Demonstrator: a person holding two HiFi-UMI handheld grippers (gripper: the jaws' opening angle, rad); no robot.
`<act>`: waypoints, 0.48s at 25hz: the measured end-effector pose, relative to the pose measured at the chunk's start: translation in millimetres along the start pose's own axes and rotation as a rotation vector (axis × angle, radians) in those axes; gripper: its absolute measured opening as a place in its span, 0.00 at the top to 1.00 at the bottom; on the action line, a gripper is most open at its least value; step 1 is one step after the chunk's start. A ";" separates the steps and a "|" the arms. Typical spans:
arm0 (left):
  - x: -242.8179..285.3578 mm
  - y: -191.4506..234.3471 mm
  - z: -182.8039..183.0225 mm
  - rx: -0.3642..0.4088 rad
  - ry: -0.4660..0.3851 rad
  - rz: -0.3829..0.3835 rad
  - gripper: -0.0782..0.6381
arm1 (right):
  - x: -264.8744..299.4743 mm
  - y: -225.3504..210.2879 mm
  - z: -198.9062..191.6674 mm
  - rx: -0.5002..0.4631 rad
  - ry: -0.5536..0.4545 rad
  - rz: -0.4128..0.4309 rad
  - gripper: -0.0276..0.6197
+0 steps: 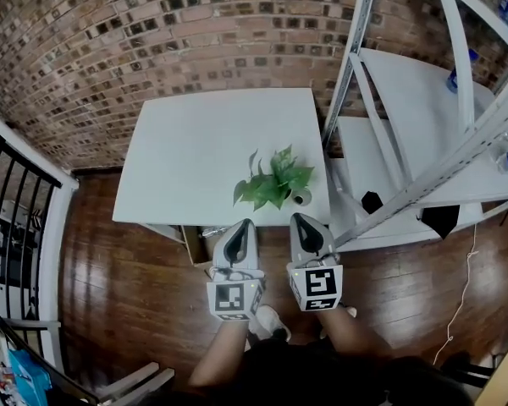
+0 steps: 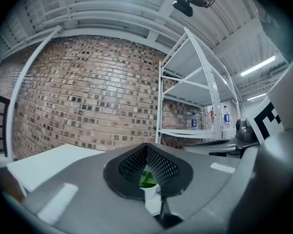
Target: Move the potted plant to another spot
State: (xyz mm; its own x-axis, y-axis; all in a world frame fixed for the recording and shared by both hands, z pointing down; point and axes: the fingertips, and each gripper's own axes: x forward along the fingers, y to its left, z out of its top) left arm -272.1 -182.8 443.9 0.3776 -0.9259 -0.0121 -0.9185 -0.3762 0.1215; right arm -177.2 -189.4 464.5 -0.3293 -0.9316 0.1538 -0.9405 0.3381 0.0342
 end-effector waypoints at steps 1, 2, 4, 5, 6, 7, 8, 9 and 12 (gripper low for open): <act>-0.2 -1.0 2.5 0.006 0.000 0.001 0.87 | -0.7 0.5 -0.6 0.000 0.006 -0.003 0.95; -0.2 -2.3 4.9 0.009 0.001 0.000 0.87 | -1.3 0.9 -1.1 -0.001 0.010 -0.007 0.95; -1.1 -5.5 5.5 0.013 0.004 -0.006 0.87 | -3.9 1.2 -1.4 -0.004 0.013 -0.018 0.95; -1.8 -7.0 5.8 0.014 0.003 -0.008 0.87 | -5.5 1.2 -1.0 -0.006 0.012 -0.024 0.95; -2.3 -8.0 6.0 0.016 0.000 -0.010 0.87 | -6.8 1.2 -0.1 -0.009 0.010 -0.029 0.95; -2.7 -8.6 5.8 0.018 -0.006 -0.011 0.87 | -7.8 1.1 1.3 -0.013 0.007 -0.034 0.95; -3.0 -9.5 5.6 0.021 -0.011 -0.012 0.87 | -8.9 0.6 3.1 -0.017 0.004 -0.039 0.95; -3.3 -10.4 5.4 0.025 -0.015 -0.013 0.87 | -10.0 -0.2 5.1 -0.019 -0.001 -0.042 0.95; -4.4 -14.5 9.1 0.026 -0.017 -0.016 0.87 | -13.2 -2.4 11.2 -0.013 -0.019 -0.046 0.95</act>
State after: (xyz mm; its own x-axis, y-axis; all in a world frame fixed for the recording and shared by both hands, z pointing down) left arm -261.5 -173.5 433.2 0.3900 -0.9203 -0.0312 -0.9154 -0.3911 0.0957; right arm -171.5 -179.3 451.3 -0.2878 -0.9484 0.1332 -0.9535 0.2968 0.0531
